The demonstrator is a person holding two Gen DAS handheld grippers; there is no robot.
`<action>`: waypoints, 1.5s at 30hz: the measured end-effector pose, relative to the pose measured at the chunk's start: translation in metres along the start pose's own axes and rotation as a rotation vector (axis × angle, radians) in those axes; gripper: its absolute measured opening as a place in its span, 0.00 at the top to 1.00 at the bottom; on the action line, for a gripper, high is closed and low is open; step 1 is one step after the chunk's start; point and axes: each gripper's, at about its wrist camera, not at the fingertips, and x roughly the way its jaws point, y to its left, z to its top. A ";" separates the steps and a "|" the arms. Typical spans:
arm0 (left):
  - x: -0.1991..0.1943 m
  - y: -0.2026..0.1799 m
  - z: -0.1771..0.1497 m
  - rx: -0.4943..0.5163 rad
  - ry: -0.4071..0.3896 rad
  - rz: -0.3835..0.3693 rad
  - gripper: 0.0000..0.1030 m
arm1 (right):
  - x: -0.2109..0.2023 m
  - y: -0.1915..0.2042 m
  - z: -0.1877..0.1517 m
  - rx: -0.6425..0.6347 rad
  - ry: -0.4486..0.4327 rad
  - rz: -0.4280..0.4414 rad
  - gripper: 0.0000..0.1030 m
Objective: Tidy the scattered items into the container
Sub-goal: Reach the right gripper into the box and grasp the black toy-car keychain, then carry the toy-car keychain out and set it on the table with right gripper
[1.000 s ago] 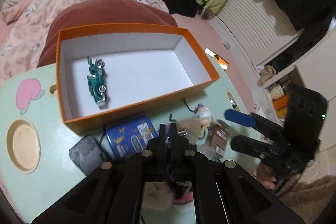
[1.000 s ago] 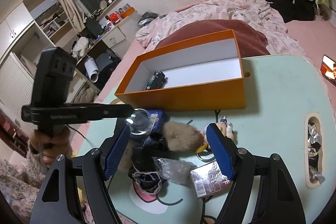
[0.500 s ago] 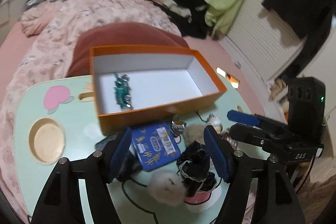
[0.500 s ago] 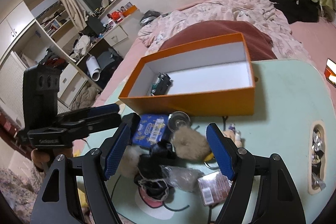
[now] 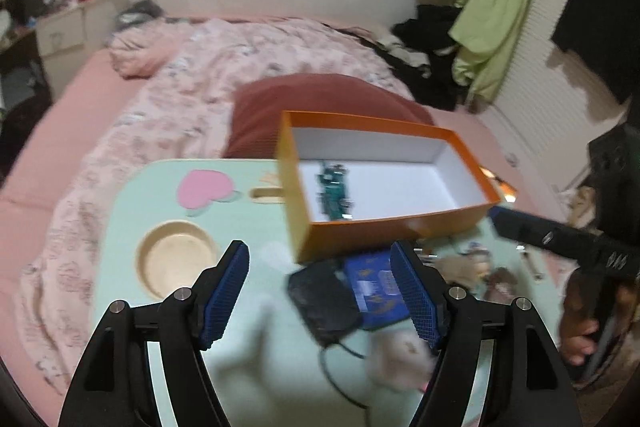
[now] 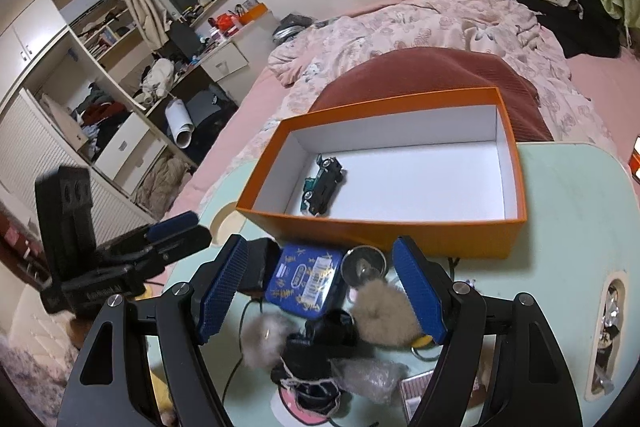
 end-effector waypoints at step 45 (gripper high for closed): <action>-0.007 0.017 -0.036 -0.093 -0.003 -0.032 0.27 | 0.000 0.002 0.017 -0.004 0.100 0.029 0.73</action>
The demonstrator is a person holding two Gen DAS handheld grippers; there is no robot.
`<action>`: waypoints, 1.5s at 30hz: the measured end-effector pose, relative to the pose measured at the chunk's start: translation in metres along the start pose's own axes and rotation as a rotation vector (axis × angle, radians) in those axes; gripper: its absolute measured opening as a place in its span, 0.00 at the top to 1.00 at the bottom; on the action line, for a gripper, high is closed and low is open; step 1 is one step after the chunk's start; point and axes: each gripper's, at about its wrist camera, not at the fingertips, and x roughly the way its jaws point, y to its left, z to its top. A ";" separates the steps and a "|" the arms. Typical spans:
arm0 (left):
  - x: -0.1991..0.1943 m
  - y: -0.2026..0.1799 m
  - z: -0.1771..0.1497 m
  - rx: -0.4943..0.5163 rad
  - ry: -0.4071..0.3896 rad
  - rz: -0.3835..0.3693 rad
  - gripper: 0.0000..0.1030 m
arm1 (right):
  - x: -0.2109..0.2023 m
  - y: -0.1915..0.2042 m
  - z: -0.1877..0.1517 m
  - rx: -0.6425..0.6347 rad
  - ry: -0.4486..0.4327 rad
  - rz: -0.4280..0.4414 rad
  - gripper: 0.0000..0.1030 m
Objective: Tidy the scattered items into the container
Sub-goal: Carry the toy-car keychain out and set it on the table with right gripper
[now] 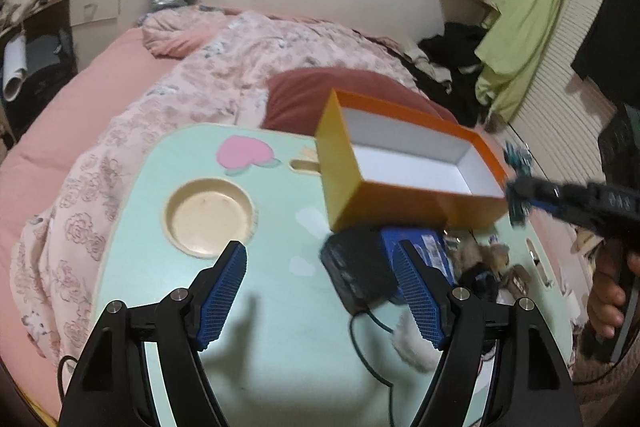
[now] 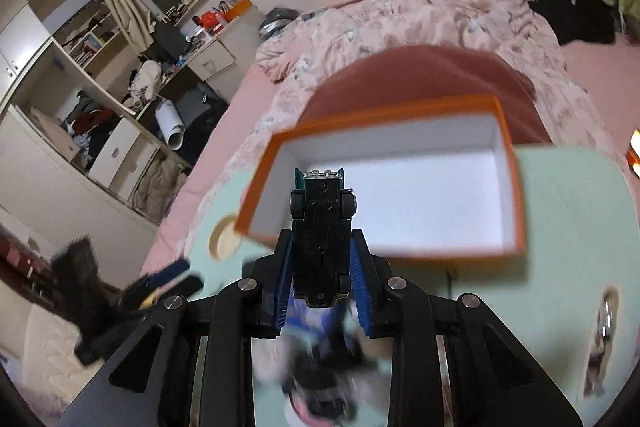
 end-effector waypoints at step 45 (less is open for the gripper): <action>0.009 -0.057 -0.071 0.191 0.154 0.029 0.24 | 0.005 -0.030 -0.098 0.038 0.101 0.001 0.59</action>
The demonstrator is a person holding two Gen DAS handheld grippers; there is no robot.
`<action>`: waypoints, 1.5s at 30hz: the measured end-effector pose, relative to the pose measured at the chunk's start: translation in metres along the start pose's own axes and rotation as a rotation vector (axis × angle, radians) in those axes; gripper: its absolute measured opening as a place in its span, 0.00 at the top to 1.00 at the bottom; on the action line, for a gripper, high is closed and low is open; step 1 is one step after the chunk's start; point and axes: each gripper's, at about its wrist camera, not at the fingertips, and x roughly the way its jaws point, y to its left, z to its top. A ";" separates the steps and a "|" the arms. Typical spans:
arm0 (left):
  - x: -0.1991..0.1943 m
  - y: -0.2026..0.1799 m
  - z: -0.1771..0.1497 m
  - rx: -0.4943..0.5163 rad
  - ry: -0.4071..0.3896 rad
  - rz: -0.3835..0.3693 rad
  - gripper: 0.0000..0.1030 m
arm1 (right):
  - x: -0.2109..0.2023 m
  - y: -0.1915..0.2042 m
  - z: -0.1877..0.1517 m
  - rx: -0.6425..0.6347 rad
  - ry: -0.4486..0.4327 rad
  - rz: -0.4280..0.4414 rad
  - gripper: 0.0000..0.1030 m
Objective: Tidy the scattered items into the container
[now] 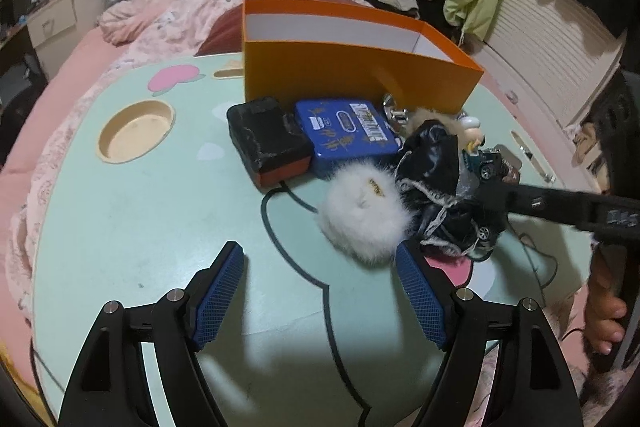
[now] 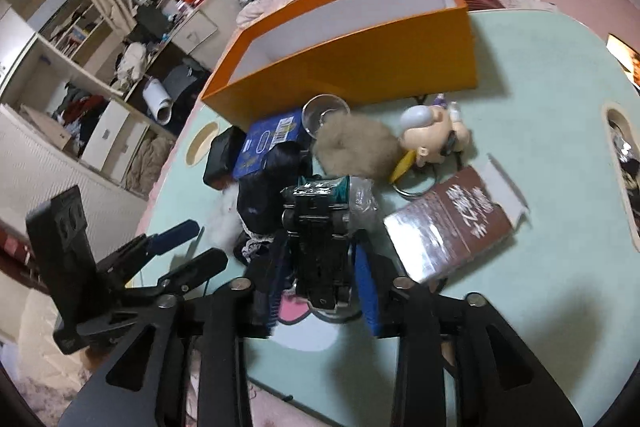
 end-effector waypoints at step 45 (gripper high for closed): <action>0.003 -0.001 -0.020 0.065 -0.061 0.125 0.00 | -0.005 0.012 -0.069 -0.388 -0.207 -0.379 0.00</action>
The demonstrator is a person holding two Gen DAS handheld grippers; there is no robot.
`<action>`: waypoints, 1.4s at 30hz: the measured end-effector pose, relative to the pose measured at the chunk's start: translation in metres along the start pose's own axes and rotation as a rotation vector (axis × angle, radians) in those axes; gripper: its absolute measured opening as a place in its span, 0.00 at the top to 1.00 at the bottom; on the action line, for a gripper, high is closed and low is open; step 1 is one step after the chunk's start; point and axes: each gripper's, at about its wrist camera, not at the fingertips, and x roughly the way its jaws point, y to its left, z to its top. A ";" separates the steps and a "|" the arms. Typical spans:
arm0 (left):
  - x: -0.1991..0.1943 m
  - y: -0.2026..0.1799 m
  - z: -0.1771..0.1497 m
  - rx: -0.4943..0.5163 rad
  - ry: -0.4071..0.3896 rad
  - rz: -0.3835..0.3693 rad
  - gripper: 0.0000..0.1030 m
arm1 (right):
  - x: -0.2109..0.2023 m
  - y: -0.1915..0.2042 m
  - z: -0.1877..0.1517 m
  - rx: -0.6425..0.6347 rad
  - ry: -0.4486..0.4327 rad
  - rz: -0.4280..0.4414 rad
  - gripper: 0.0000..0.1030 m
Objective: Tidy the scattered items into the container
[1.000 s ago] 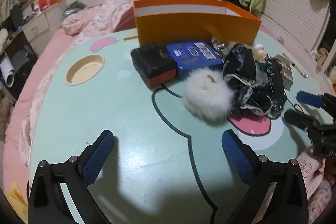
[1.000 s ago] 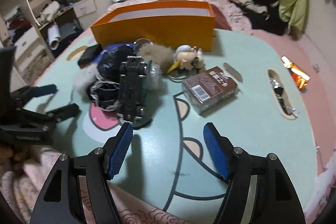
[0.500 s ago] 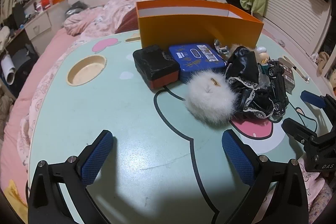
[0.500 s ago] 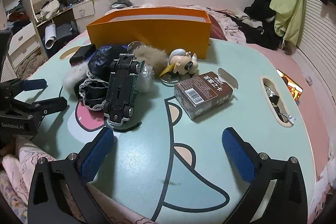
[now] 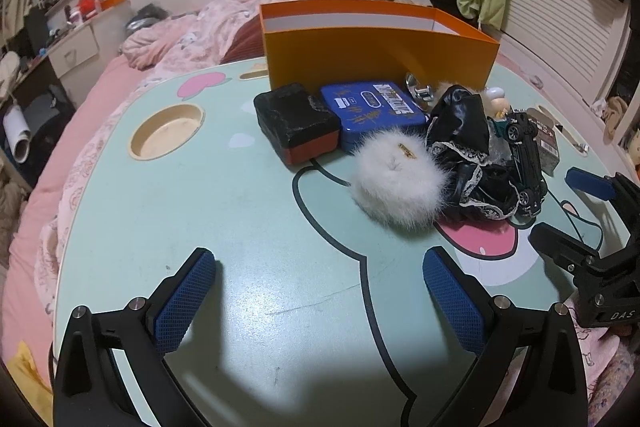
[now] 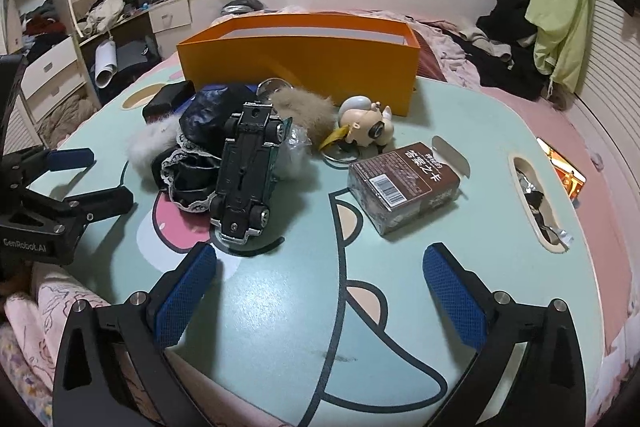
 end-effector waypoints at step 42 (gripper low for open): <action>0.000 -0.001 -0.004 0.005 -0.033 -0.017 0.00 | 0.000 0.000 0.000 -0.020 -0.005 0.019 0.00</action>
